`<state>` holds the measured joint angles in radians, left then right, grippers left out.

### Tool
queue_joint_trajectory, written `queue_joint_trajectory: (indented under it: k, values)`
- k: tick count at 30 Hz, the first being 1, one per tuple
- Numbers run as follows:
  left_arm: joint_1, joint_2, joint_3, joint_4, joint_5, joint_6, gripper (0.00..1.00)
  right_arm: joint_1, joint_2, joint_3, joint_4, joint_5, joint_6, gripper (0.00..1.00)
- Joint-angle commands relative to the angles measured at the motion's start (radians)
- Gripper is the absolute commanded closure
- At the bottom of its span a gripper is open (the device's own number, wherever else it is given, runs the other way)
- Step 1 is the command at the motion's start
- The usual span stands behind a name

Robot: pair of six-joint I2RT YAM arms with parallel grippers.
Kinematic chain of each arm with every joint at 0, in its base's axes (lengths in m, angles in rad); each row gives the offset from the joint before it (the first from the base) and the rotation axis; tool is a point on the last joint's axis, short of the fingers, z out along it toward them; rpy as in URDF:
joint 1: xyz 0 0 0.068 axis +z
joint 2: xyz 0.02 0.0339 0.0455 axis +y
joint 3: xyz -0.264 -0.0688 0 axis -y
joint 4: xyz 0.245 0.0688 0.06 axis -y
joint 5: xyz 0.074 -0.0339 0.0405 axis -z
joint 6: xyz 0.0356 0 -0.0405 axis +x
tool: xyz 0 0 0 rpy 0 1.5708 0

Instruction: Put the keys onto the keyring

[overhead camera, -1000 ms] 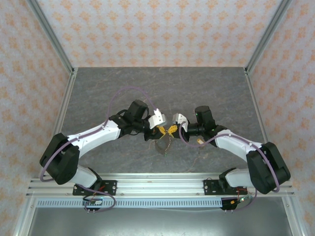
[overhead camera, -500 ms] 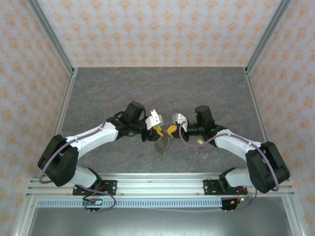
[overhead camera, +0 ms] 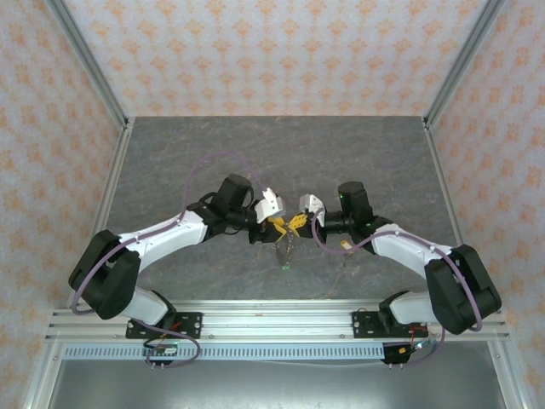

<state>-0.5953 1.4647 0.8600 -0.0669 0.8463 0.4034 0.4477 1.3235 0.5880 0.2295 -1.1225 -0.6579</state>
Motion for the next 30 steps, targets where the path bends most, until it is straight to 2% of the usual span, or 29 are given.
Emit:
queue_joint_trajectory:
  k: [1,11,14,16,20,23,30]
  values:
    - [0.001,0.016,0.009,0.033,0.029,-0.006,0.68,-0.005,0.011,-0.001,0.067,-0.059,0.015,1.0]
    - [0.003,0.01,0.007,0.058,0.016,-0.014,0.79,-0.004,0.017,0.001,0.052,-0.057,0.011,1.0]
    - [0.003,0.006,0.017,0.038,0.013,-0.004,0.9,-0.005,0.019,0.001,0.042,-0.051,0.004,1.0]
    - [0.003,0.01,0.023,0.019,0.015,0.005,0.92,-0.005,0.02,0.003,0.041,-0.052,0.003,1.0]
    - [0.002,0.013,0.029,0.003,0.011,0.006,0.9,-0.005,0.022,0.003,0.039,-0.047,0.001,1.0]
    - [0.002,0.006,0.032,-0.013,0.002,0.013,0.77,-0.005,0.02,0.004,0.037,-0.043,0.001,1.0]
    - [0.008,-0.023,0.022,-0.049,-0.027,0.035,0.75,-0.005,0.016,0.01,0.03,-0.044,-0.009,1.0]
